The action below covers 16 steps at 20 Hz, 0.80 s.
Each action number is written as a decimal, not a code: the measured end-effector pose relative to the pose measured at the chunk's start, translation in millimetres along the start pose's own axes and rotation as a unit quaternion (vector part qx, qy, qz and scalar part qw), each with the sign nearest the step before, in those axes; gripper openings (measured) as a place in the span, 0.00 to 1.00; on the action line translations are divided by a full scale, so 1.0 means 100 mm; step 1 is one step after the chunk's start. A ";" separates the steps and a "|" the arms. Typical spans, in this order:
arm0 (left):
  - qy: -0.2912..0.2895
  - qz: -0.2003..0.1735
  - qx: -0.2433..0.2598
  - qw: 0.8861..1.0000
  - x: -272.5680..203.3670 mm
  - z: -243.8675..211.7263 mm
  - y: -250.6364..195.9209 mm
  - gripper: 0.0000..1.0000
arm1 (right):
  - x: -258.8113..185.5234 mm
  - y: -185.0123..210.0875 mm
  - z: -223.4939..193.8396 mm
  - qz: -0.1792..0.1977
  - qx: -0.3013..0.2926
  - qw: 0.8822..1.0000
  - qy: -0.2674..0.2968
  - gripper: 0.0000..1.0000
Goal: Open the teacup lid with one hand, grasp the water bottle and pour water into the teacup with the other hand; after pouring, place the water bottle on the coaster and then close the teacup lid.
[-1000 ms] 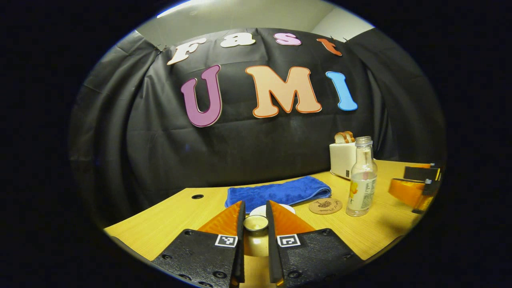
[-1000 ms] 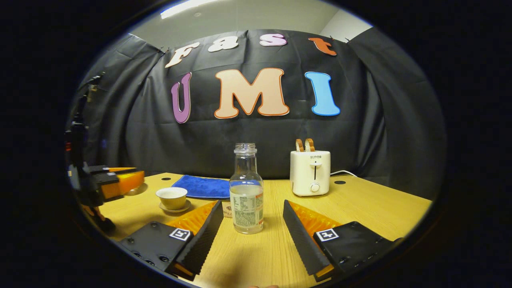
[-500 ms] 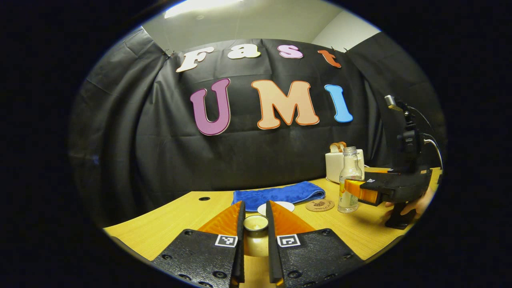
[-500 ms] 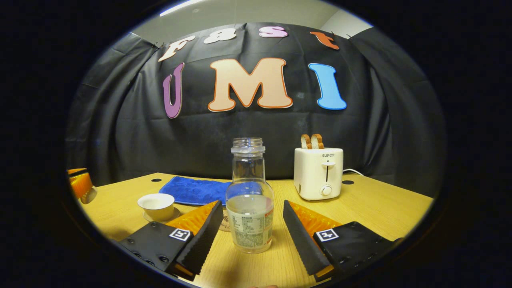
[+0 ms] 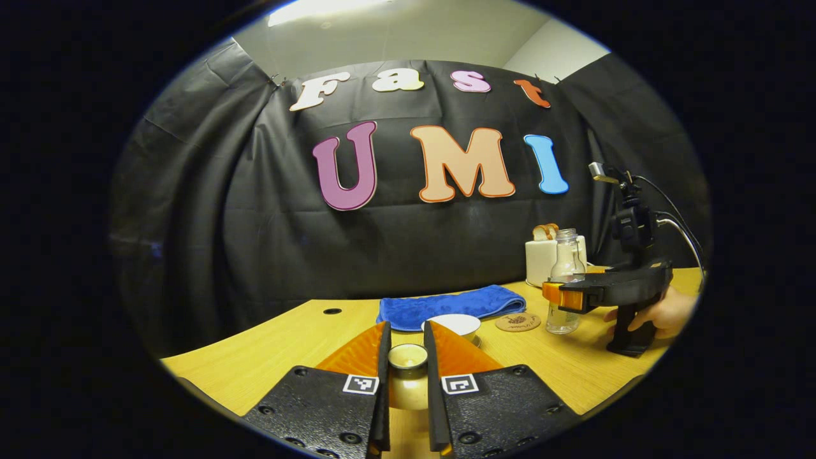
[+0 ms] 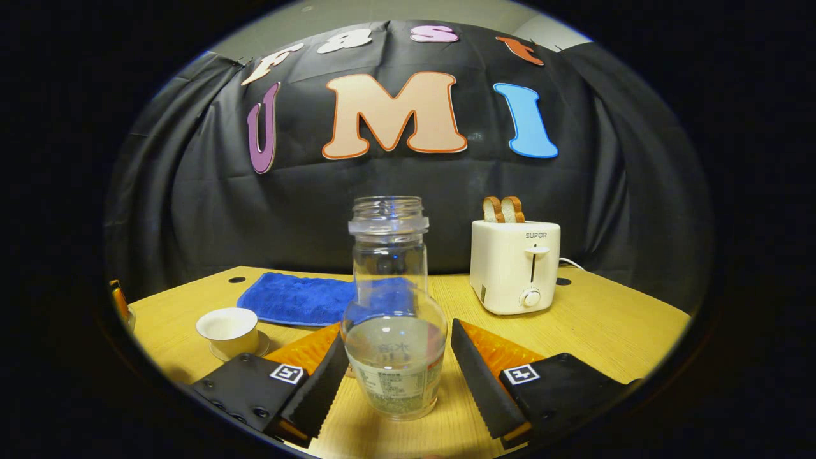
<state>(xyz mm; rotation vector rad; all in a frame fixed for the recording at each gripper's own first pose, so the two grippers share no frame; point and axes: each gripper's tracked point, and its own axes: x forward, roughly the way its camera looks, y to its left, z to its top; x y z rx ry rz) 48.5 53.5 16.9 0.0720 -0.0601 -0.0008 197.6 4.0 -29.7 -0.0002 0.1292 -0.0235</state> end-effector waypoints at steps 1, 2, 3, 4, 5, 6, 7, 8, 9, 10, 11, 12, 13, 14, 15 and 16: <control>0.011 -0.004 -0.005 1.000 0.00 -0.07 -0.02 0.19 | 0.04 0.02 -0.01 0.001 -0.002 1.000 0.003 0.92; 0.025 -0.015 -0.017 0.999 0.02 -0.13 -0.06 0.21 | 0.01 0.02 0.00 0.003 -0.003 1.000 0.002 0.92; 0.037 -0.015 -0.031 0.999 0.00 -0.18 -0.07 0.21 | 0.00 0.02 0.02 0.000 -0.002 1.000 0.002 0.87; 0.021 -0.008 -0.041 0.999 0.02 -0.11 -0.03 0.21 | 0.03 0.02 0.01 -0.001 -0.003 1.000 0.001 0.82; 0.031 -0.002 -0.036 0.999 0.01 -0.14 0.01 0.21 | 0.05 0.03 0.01 0.000 -0.004 1.000 0.000 0.82; 0.032 -0.001 -0.037 0.999 0.00 -0.19 0.03 0.21 | 0.05 0.03 0.01 -0.001 -0.005 1.000 0.000 0.79; 0.028 -0.002 -0.038 0.999 0.03 -0.17 0.00 0.21 | 0.08 0.04 0.01 0.000 -0.007 1.000 0.000 0.78; 0.027 -0.002 -0.038 0.999 0.03 -0.14 0.00 0.21 | 0.11 0.07 0.00 0.001 -0.011 1.000 0.002 0.75; 0.030 -0.010 -0.038 0.999 0.03 -0.17 -0.02 0.21 | 0.13 0.10 0.01 0.003 -0.023 1.000 0.002 0.75; 0.028 -0.023 -0.038 0.999 0.03 -0.15 -0.08 0.21 | 0.16 0.14 0.03 0.008 -0.042 0.999 -0.002 0.75; 0.028 -0.024 -0.038 0.999 0.03 -0.15 -0.08 0.21 | 0.18 0.21 0.05 0.012 -0.068 0.998 -0.007 0.74; 0.030 -0.017 -0.038 0.999 0.03 -0.17 -0.04 0.21 | 0.19 0.26 0.06 0.014 -0.098 0.995 -0.012 0.74; 0.031 -0.015 -0.037 0.999 0.04 -0.18 -0.02 0.21 | 0.22 0.32 0.07 0.017 -0.130 0.991 -0.017 0.74; 0.028 -0.016 -0.038 0.999 0.03 -0.16 -0.02 0.21 | 0.24 0.39 0.08 0.020 -0.161 0.986 -0.021 0.74; 0.028 -0.020 -0.037 0.999 0.02 -0.16 -0.05 0.21 | 0.27 0.46 0.08 0.021 -0.189 0.982 -0.022 0.74; 0.029 -0.026 -0.038 0.999 0.01 -0.16 -0.07 0.21 | 0.29 0.50 0.07 0.024 -0.214 0.976 -0.021 0.75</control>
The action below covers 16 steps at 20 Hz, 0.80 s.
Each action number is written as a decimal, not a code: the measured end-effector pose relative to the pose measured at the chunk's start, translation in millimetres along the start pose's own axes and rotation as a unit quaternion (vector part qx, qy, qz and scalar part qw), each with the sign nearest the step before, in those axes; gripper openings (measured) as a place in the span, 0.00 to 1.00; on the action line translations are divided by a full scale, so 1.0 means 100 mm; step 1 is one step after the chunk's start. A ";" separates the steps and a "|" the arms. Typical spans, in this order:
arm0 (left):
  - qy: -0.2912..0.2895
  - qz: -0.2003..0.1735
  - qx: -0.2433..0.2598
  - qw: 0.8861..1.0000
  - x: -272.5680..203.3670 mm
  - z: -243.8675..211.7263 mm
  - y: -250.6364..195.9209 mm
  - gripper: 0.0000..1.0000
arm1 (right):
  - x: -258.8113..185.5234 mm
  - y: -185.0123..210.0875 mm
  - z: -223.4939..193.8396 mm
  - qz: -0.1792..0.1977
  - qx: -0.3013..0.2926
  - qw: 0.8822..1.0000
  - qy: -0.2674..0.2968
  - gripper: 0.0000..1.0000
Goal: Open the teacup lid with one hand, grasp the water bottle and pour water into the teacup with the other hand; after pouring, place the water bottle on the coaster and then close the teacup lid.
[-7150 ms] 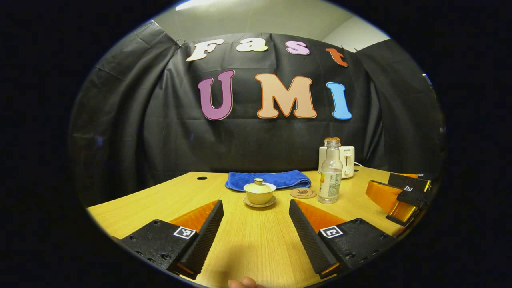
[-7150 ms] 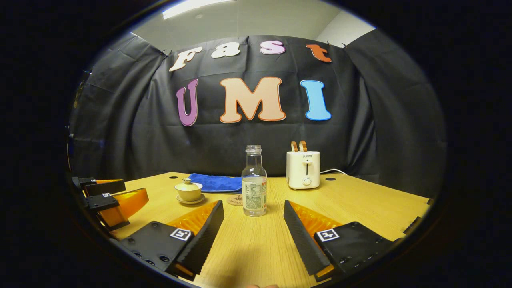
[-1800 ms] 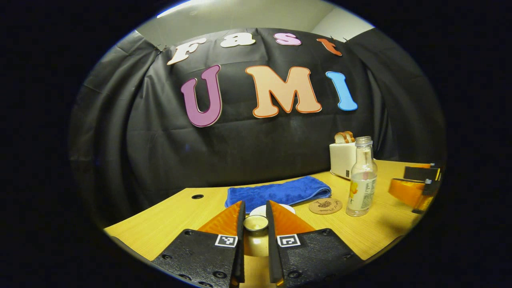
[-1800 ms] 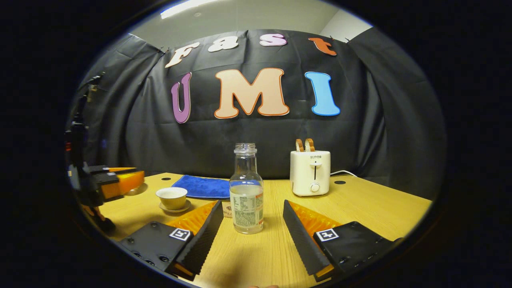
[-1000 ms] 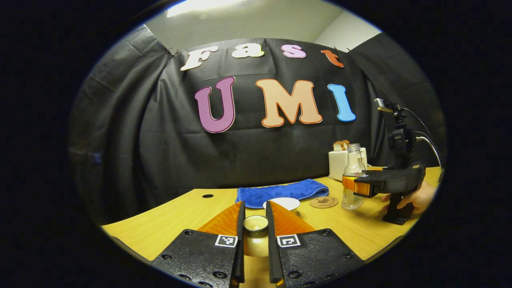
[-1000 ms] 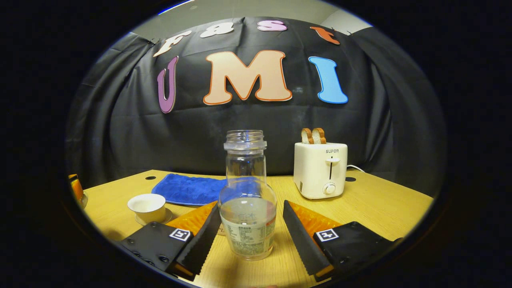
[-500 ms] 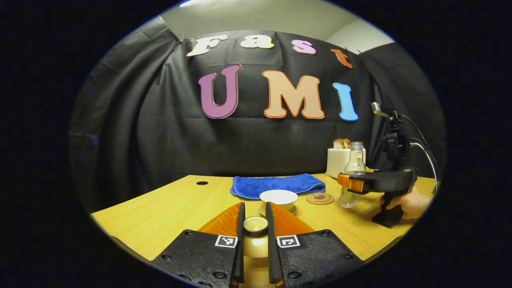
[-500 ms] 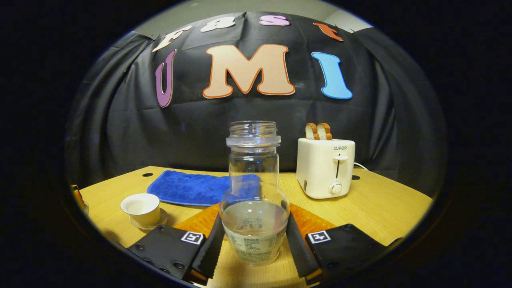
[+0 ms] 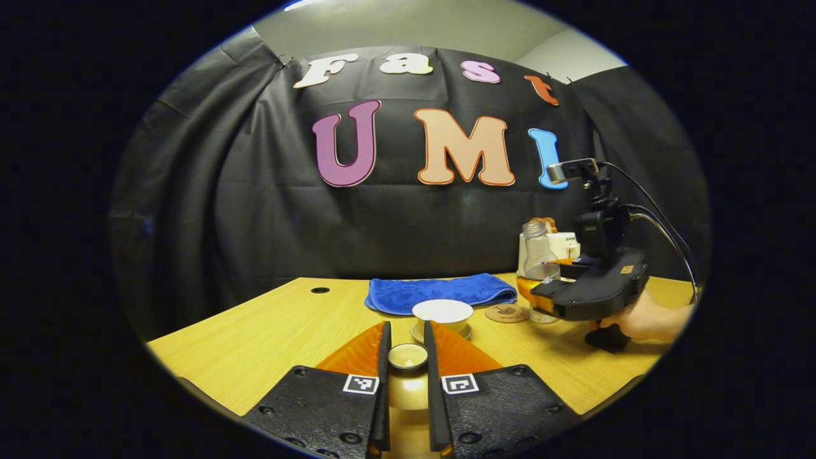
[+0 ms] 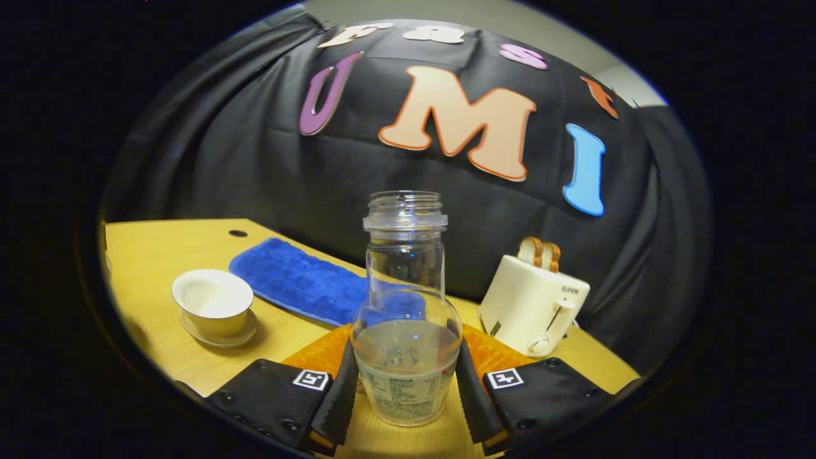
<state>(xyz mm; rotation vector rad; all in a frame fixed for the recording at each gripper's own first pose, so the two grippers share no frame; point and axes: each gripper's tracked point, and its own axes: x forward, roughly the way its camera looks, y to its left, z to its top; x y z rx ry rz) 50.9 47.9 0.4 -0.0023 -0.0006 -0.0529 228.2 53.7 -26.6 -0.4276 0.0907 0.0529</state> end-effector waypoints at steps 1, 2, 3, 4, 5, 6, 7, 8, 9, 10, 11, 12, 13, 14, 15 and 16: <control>-0.001 -0.009 0.000 1.000 0.00 0.00 -0.01 0.21 | 0.03 0.05 0.01 0.005 -0.025 1.000 0.001 0.74; -0.002 -0.016 -0.001 1.000 0.01 0.01 -0.02 0.21 | 0.06 0.10 0.02 0.009 -0.055 0.998 0.002 0.74; -0.001 -0.020 0.000 1.000 0.00 0.00 -0.01 0.21 | 0.06 0.15 0.04 0.014 -0.092 0.996 0.001 0.74; -0.001 -0.021 -0.001 1.000 -0.01 0.00 0.01 0.24 | 0.08 0.19 0.04 0.016 -0.132 0.991 -0.001 0.74; -0.001 -0.021 -0.001 1.000 -0.02 0.00 0.03 0.21 | 0.08 0.24 0.05 0.017 -0.174 0.985 -0.006 0.73; -0.001 -0.017 -0.001 1.000 -0.01 0.00 0.07 0.21 | 0.08 0.28 0.09 0.016 -0.217 0.976 -0.014 0.73; 0.000 -0.011 -0.001 1.000 -0.02 0.00 0.11 0.21 | 0.06 0.34 0.14 0.013 -0.255 0.966 -0.026 0.73; 0.000 -0.008 -0.001 1.000 -0.02 0.01 0.15 0.21 | 0.03 0.41 0.17 0.014 -0.288 0.957 -0.038 0.73; 0.001 -0.003 -0.002 1.000 -0.02 0.00 0.18 0.21 | 0.02 0.47 0.19 0.016 -0.319 0.947 -0.047 0.74; 0.000 0.001 -0.002 1.000 -0.01 0.00 0.21 0.21 | 0.01 0.53 0.22 0.017 -0.350 0.935 -0.055 0.74; 0.000 0.003 -0.002 1.000 -0.01 0.00 0.24 0.21 | -0.01 0.59 0.23 0.019 -0.380 0.923 -0.063 0.74; 0.000 0.005 -0.002 1.000 -0.01 0.00 0.26 0.21 | -0.03 0.63 0.23 0.022 -0.407 0.911 -0.069 0.74; 0.000 0.005 -0.003 1.000 -0.01 0.00 0.27 0.21 | -0.02 0.68 0.23 0.025 -0.432 0.899 -0.072 0.74; 0.000 0.006 -0.002 1.000 -0.01 0.00 0.27 0.21 | -0.02 0.71 0.24 0.026 -0.453 0.888 -0.076 0.74; 0.000 0.006 -0.002 1.000 0.00 0.00 0.28 0.21 | -0.01 0.74 0.23 0.027 -0.471 0.878 -0.077 0.74; 0.000 0.006 -0.002 1.000 0.00 0.00 0.28 0.21 | -0.01 0.75 0.23 0.027 -0.483 0.872 -0.077 0.74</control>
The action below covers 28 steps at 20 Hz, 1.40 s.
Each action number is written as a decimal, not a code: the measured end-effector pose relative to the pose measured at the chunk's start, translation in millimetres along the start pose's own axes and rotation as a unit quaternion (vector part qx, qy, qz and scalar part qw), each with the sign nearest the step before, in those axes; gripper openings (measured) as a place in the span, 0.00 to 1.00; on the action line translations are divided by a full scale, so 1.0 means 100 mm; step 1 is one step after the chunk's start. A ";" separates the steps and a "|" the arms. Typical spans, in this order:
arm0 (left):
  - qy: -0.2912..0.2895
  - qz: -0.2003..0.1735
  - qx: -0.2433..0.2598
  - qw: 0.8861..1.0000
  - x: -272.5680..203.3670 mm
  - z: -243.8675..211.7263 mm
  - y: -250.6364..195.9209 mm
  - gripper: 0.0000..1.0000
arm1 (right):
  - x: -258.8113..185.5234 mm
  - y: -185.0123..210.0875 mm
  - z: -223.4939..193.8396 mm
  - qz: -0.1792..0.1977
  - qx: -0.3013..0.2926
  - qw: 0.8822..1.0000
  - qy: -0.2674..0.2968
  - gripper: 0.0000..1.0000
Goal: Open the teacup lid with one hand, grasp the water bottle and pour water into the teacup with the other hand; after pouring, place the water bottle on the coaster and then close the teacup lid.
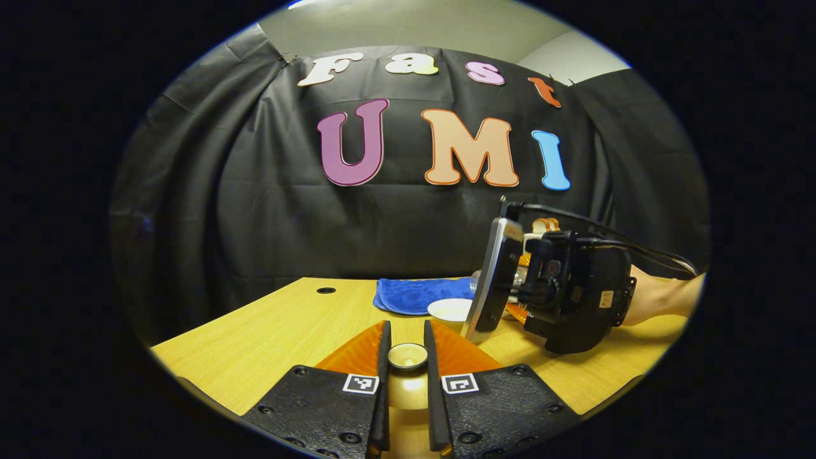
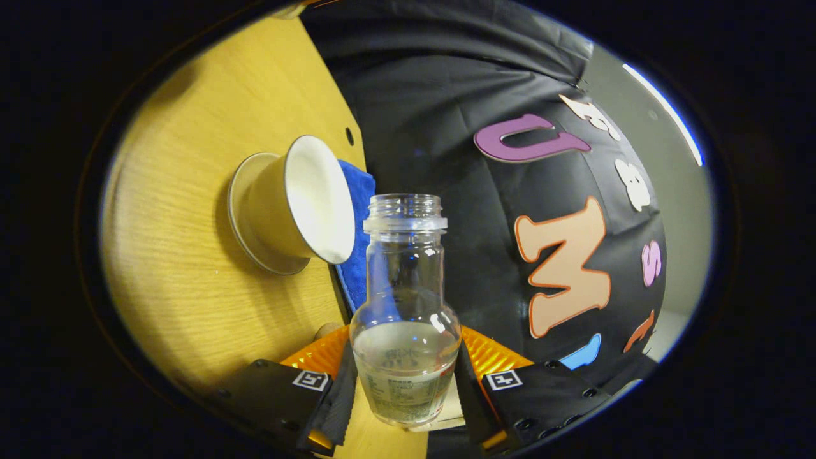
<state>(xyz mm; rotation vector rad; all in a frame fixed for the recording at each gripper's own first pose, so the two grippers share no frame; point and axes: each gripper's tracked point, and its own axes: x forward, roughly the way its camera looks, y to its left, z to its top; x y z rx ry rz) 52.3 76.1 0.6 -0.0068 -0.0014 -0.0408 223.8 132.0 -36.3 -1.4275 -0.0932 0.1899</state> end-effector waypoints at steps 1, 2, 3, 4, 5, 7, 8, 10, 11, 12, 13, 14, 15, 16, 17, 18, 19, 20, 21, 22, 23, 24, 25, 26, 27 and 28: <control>0.000 0.001 0.000 1.000 0.00 -0.01 0.01 0.21 | 0.00 0.01 0.00 0.002 -0.010 1.000 0.002 0.75; 0.000 0.002 0.000 1.000 0.00 0.00 0.02 0.24 | 0.00 0.01 0.01 0.003 -0.018 1.000 0.004 0.74; 0.000 0.004 0.000 1.000 0.00 -0.01 0.04 0.21 | 0.03 -0.01 -0.02 0.003 -0.026 1.000 0.005 0.74; 0.000 0.006 0.000 1.000 0.00 -0.01 0.06 0.21 | 0.03 -0.02 -0.02 0.003 -0.035 0.999 0.006 0.75; 0.000 0.007 0.000 1.000 0.00 -0.02 0.08 0.21 | 0.04 -0.03 -0.02 0.002 -0.047 0.999 0.006 0.74; 0.000 0.010 0.000 1.000 0.01 -0.02 0.10 0.21 | 0.06 -0.06 -0.03 0.001 -0.074 0.997 0.006 0.75; 0.001 0.010 0.000 1.000 0.01 -0.02 0.10 0.21 | 0.07 -0.08 -0.02 0.000 -0.089 0.996 0.005 0.74; 0.000 0.011 -0.001 1.000 0.00 -0.02 0.11 0.21 | 0.08 -0.12 -0.04 0.000 -0.117 0.993 0.006 0.73; 0.000 0.011 0.000 1.000 0.01 -0.02 0.12 0.21 | 0.08 -0.14 -0.03 0.000 -0.131 0.991 0.007 0.73; 0.000 0.011 0.000 1.000 0.01 -0.02 0.12 0.21 | 0.09 -0.17 -0.02 -0.001 -0.145 0.989 0.006 0.73; 0.000 0.011 0.000 1.000 0.01 -0.02 0.11 0.21 | 0.09 -0.19 -0.02 -0.001 -0.160 0.987 0.006 0.72; 0.000 0.011 0.000 1.000 0.01 -0.02 0.11 0.21 | 0.10 -0.21 -0.02 -0.001 -0.172 0.985 0.005 0.74; 0.000 0.011 -0.001 1.000 0.00 -0.02 0.11 0.21 | 0.10 -0.23 -0.01 -0.001 -0.183 0.983 0.004 0.74; 0.000 0.011 0.000 1.000 0.00 -0.02 0.11 0.21 | 0.11 -0.25 0.00 -0.002 -0.193 0.981 0.003 0.74; 0.000 0.011 -0.001 1.000 0.01 -0.02 0.11 0.21 | 0.11 -0.27 0.01 -0.003 -0.200 0.980 0.002 0.74; 0.000 0.011 0.000 1.000 0.01 -0.02 0.11 0.21 | 0.12 -0.27 0.00 -0.004 -0.205 0.979 0.003 0.74; 0.000 0.011 -0.001 1.000 0.01 -0.03 0.11 0.21 | 0.13 -0.28 0.01 -0.004 -0.212 0.977 0.002 0.73; 0.000 0.011 -0.001 1.000 0.01 -0.02 0.11 0.21 | 0.13 -0.29 0.02 -0.006 -0.221 0.975 0.000 0.74; 0.000 0.010 -0.001 1.000 0.00 -0.02 0.11 0.21 | 0.13 -0.30 0.04 -0.006 -0.230 0.973 -0.001 0.73; 0.000 0.010 -0.001 1.000 -0.01 -0.02 0.11 0.21 | 0.13 -0.31 0.04 -0.006 -0.237 0.971 -0.002 0.73; 0.000 0.010 0.000 1.000 0.00 -0.03 0.11 0.21 | 0.14 -0.33 0.04 -0.007 -0.244 0.970 -0.002 0.72; 0.000 0.010 -0.001 1.000 0.01 -0.03 0.11 0.21 | 0.14 -0.34 0.06 -0.008 -0.255 0.967 -0.004 0.72; 0.000 0.010 0.000 1.000 0.01 -0.03 0.11 0.21 | 0.14 -0.36 0.06 -0.010 -0.265 0.964 -0.005 0.73; 0.000 0.010 0.000 1.000 0.01 -0.03 0.11 0.21 | 0.14 -0.37 0.07 -0.010 -0.272 0.962 -0.007 0.73; 0.000 0.010 0.000 1.000 0.01 -0.03 0.11 0.21 | 0.15 -0.38 0.08 -0.011 -0.279 0.960 -0.009 0.72; 0.000 0.010 0.000 1.000 0.01 -0.03 0.11 0.21 | 0.15 -0.39 0.11 -0.012 -0.288 0.958 -0.011 0.73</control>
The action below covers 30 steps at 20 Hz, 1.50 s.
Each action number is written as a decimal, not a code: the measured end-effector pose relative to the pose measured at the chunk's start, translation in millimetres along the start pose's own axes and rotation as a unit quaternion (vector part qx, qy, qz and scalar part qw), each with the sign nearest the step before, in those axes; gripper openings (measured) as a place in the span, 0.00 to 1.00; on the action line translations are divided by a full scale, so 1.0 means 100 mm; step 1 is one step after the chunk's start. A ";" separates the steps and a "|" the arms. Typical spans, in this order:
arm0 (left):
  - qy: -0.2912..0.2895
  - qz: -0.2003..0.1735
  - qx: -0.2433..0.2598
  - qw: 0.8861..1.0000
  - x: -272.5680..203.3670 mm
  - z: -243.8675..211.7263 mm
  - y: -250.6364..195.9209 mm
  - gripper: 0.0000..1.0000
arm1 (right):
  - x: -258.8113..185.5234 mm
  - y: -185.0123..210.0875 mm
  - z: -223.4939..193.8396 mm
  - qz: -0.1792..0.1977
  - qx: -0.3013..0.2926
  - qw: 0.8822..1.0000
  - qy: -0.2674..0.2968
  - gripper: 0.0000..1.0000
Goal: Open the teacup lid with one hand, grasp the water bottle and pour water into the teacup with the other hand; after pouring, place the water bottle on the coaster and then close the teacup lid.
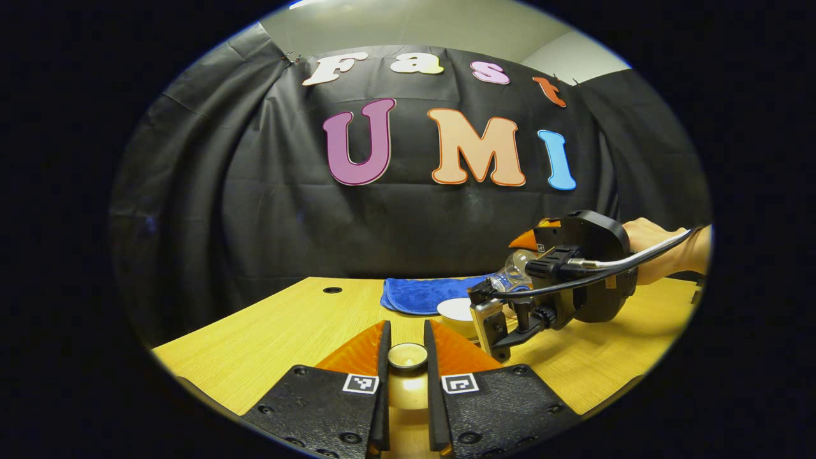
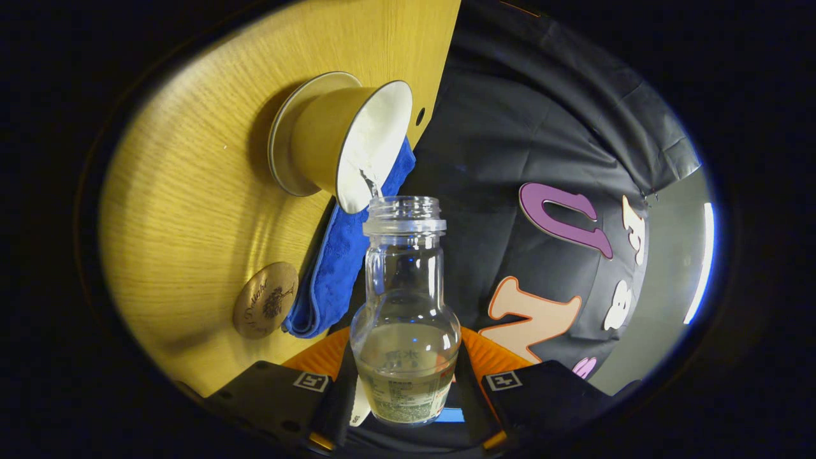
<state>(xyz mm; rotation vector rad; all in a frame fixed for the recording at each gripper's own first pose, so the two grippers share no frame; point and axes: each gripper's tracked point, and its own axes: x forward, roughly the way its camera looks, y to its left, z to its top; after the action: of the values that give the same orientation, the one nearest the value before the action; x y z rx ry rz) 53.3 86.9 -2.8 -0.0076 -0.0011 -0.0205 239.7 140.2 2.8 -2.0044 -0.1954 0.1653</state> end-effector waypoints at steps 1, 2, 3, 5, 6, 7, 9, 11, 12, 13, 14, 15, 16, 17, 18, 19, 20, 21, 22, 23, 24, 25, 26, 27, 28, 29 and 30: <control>0.000 0.000 0.000 1.000 0.00 0.00 0.00 0.21 | 0.00 -0.01 0.01 -0.002 -0.008 1.000 -0.002 0.73; 0.000 0.000 0.000 1.000 0.00 0.00 0.00 0.21 | 0.01 -0.04 0.03 -0.004 -0.014 1.000 -0.004 0.73; 0.000 0.000 0.000 1.000 0.00 0.00 0.00 0.21 | 0.02 -0.06 0.04 -0.005 -0.019 1.000 -0.005 0.72; 0.000 0.000 0.000 1.000 0.00 0.01 0.00 0.21 | 0.02 -0.10 0.08 -0.009 -0.032 0.999 -0.010 0.73; 0.000 0.000 0.000 1.000 0.00 0.01 0.00 0.21 | 0.03 -0.13 0.10 -0.012 -0.041 0.999 -0.012 0.73; 0.000 0.000 0.000 1.000 0.01 0.00 0.00 0.21 | 0.04 -0.15 0.12 -0.013 -0.049 0.999 -0.017 0.73; 0.000 0.000 0.000 1.000 0.00 0.00 0.00 0.21 | 0.04 -0.20 0.16 -0.017 -0.066 0.997 -0.022 0.73; 0.000 0.002 -0.001 1.000 0.01 0.00 0.02 0.21 | 0.06 -0.25 0.18 -0.023 -0.084 0.996 -0.026 0.73; 0.000 0.002 0.000 1.000 0.00 0.00 0.01 0.21 | 0.07 -0.28 0.19 -0.026 -0.090 0.995 -0.028 0.73; 0.000 0.002 0.000 1.000 0.00 0.01 0.01 0.21 | 0.07 -0.30 0.20 -0.028 -0.095 0.995 -0.030 0.73; 0.000 0.002 -0.001 1.000 0.00 0.01 0.01 0.21 | 0.08 -0.33 0.22 -0.032 -0.103 0.994 -0.034 0.74; 0.000 0.005 0.000 1.000 0.00 0.00 0.02 0.21 | 0.08 -0.36 0.24 -0.034 -0.109 0.993 -0.034 0.73; 0.000 0.005 -0.001 1.000 0.00 0.00 0.03 0.21 | 0.08 -0.39 0.25 -0.035 -0.112 0.992 -0.035 0.73; 0.000 0.006 -0.001 1.000 0.00 0.01 0.02 0.21 | 0.08 -0.42 0.25 -0.039 -0.116 0.992 -0.037 0.73; 0.000 0.006 -0.001 1.000 0.00 0.01 0.03 0.21 | 0.07 -0.46 0.25 -0.041 -0.120 0.991 -0.038 0.73; 0.001 0.006 -0.001 1.000 -0.01 0.01 0.02 0.21 | 0.08 -0.46 0.25 -0.041 -0.123 0.991 -0.038 0.73; 0.001 0.006 -0.001 1.000 0.00 0.00 0.03 0.21 | 0.08 -0.47 0.25 -0.041 -0.124 0.991 -0.039 0.73; 0.001 0.006 -0.001 1.000 0.00 0.01 0.02 0.21 | 0.08 -0.45 0.24 -0.041 -0.124 0.991 -0.040 0.74; 0.001 0.006 -0.001 1.000 0.00 0.01 0.02 0.21 | 0.07 -0.46 0.25 -0.042 -0.124 0.991 -0.040 0.73; 0.001 0.005 -0.001 1.000 0.00 0.01 0.03 0.21 | 0.08 -0.46 0.25 -0.041 -0.123 0.991 -0.041 0.72; 0.001 0.006 -0.001 1.000 -0.01 0.01 0.03 0.21 | 0.08 -0.46 0.25 -0.041 -0.122 0.991 -0.041 0.72; 0.000 0.006 -0.001 1.000 -0.01 0.01 0.03 0.21 | 0.07 -0.46 0.26 -0.041 -0.122 0.991 -0.042 0.72; 0.001 0.006 -0.001 1.000 -0.01 0.01 0.02 0.21 | 0.07 -0.47 0.26 -0.042 -0.122 0.991 -0.042 0.72; 0.001 0.006 -0.001 1.000 -0.01 0.01 0.02 0.21 | 0.07 -0.46 0.26 -0.043 -0.122 0.991 -0.043 0.72; 0.001 0.006 -0.001 1.000 -0.01 0.00 0.03 0.21 | 0.07 -0.46 0.26 -0.042 -0.121 0.991 -0.044 0.73; 0.001 0.006 -0.001 1.000 -0.02 0.01 0.03 0.21 | 0.07 -0.47 0.27 -0.043 -0.120 0.991 -0.044 0.73; 0.001 0.007 -0.001 1.000 -0.01 0.01 0.03 0.21 | 0.06 -0.47 0.27 -0.043 -0.115 0.991 -0.045 0.73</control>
<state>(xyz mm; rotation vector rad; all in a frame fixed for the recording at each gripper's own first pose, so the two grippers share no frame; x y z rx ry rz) 51.9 90.4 -2.1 -0.0089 0.0001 -0.0072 236.8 185.3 33.6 -2.2149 -0.3721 0.1865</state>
